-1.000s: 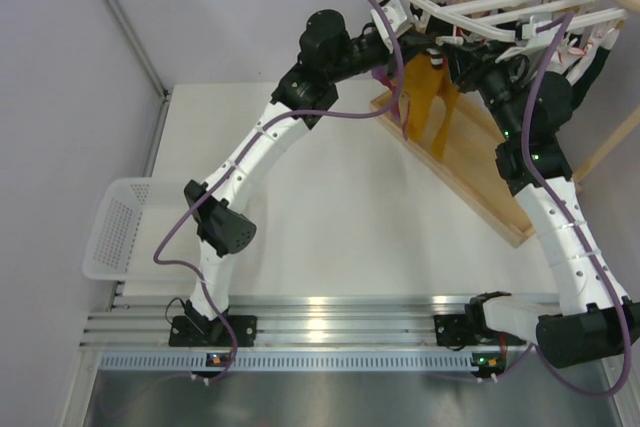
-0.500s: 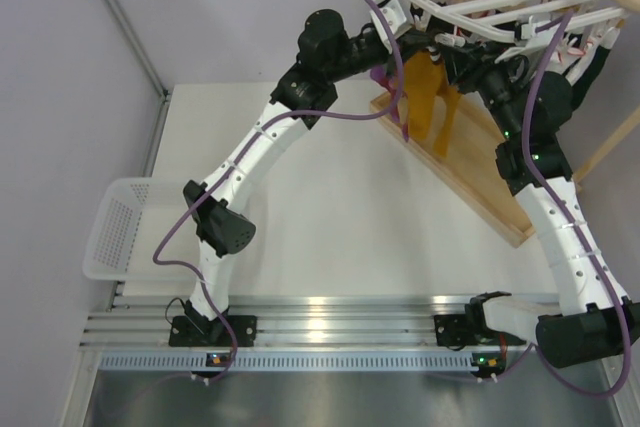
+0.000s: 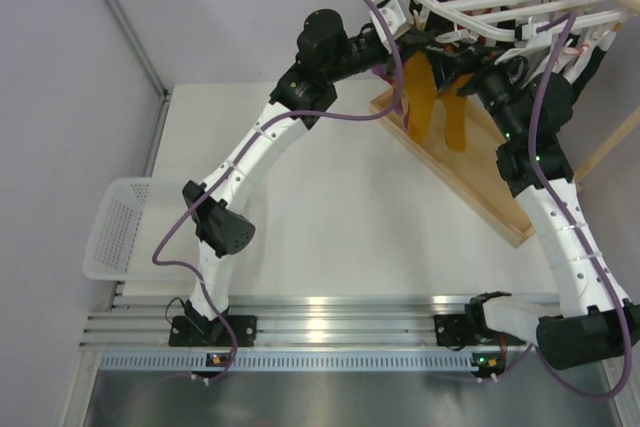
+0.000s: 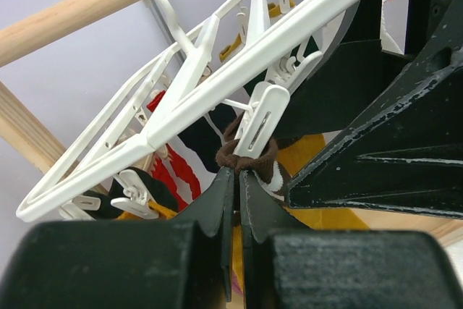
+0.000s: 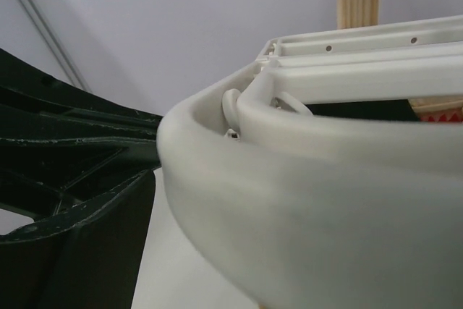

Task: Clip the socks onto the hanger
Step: Clamp the sock onto the hanger, then reset both arms

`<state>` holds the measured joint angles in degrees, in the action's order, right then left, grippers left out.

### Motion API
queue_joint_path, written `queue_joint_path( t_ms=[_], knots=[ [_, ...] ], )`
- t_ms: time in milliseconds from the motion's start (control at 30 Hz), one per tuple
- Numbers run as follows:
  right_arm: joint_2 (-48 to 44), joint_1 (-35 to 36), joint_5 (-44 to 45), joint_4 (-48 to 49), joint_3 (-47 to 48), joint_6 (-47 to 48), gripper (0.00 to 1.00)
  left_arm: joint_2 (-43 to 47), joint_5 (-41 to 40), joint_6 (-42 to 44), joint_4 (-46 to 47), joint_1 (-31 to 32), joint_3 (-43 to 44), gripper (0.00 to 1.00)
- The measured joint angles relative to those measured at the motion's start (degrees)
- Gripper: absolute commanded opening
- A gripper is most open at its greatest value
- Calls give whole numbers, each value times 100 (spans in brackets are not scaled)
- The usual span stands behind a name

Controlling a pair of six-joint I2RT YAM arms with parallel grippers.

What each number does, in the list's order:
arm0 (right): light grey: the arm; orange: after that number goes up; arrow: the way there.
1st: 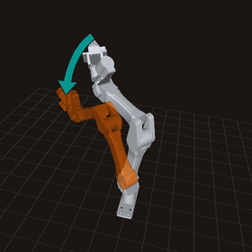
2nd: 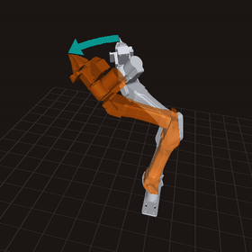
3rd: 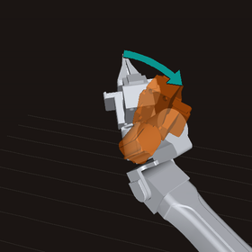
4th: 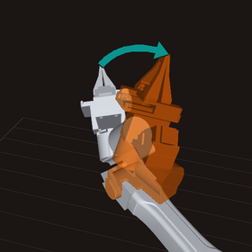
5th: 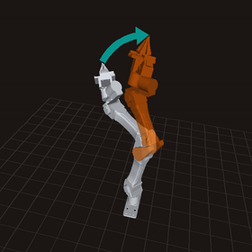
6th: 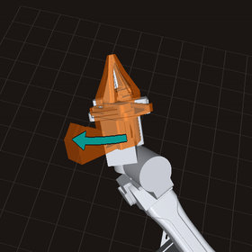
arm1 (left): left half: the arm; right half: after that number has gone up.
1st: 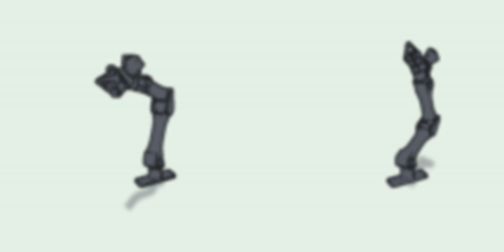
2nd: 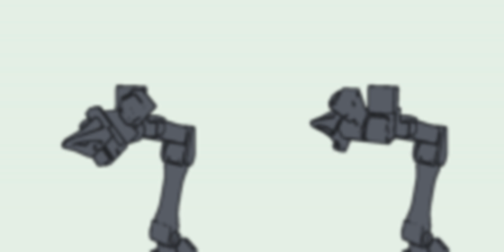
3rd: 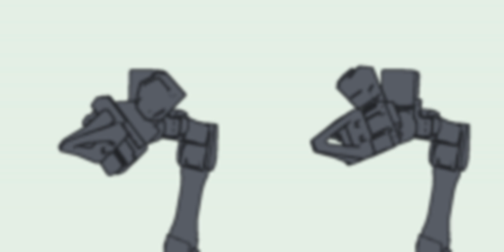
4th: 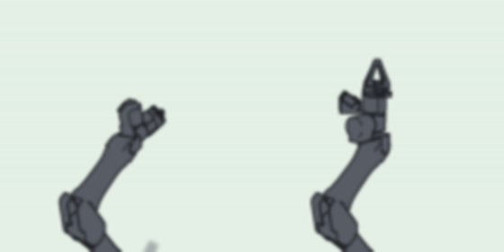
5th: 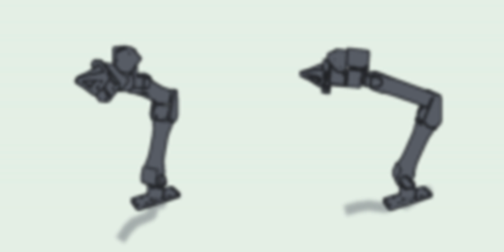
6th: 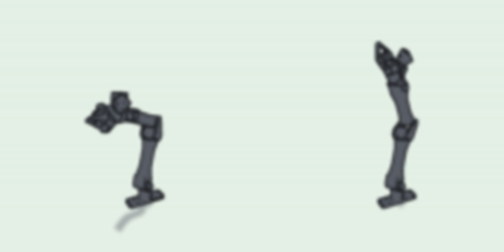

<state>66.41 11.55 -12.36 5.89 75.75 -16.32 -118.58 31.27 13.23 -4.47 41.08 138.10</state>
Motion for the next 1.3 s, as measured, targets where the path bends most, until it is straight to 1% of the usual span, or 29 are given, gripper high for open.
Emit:
queue_joint_path(
  t_ms=[167, 433, 500, 600, 633, 667, 767, 867, 900, 1033, 1100, 1133, 1233, 1300],
  knots=[
    [-94, 0, -85, -59, 0, -162, 77, 9, 59, -7, 37, 0, -61, 0],
    [-295, 0, -127, -570, 13, -588, 74, 9, 63, -234, 66, 0, -332, 0],
    [-376, 0, -133, -734, 9, -695, 74, 9, 61, -310, 66, 0, -398, 2],
    [-551, 0, -179, -903, -31, -835, 74, 9, 61, -413, 105, 0, -492, 18],
    [-616, 0, -205, -938, -52, -861, 74, 11, 63, -450, 127, 0, -535, 21],
    [-699, 0, -236, -949, -96, -890, 74, 31, 61, -501, 157, 0, -605, 30],
    [-935, 0, -315, -1043, -240, -946, 74, 153, 76, -612, 181, 2, -931, 47],
    [-1130, 0, -376, -1154, -376, -942, 75, 339, 81, -695, 151, 4, -1322, 55],
    [-1209, 0, -393, -1180, -442, -931, 75, 409, 76, -713, 118, 4, -1440, 64],
    [-1569, 0, -472, -1283, -730, -846, 78, 957, 50, -776, -79, 4, -2212, 88],
    [-1805, 0, -498, -1338, -903, -769, 80, 1362, 24, -782, -313, 4, -2647, 93],
    [-1943, 0, -511, -1386, -1001, -723, 80, 1547, 0, -796, -407, 4, -2820, 98],
    [-2369, 0, -535, -1550, -1329, -533, 86, 2218, -155, -883, -776, -33, -3335, 98],
    [-2612, 0, -535, -1692, -1488, -356, 93, 2570, -221, -979, -1073, -116, -3521, 98]
  ],
)
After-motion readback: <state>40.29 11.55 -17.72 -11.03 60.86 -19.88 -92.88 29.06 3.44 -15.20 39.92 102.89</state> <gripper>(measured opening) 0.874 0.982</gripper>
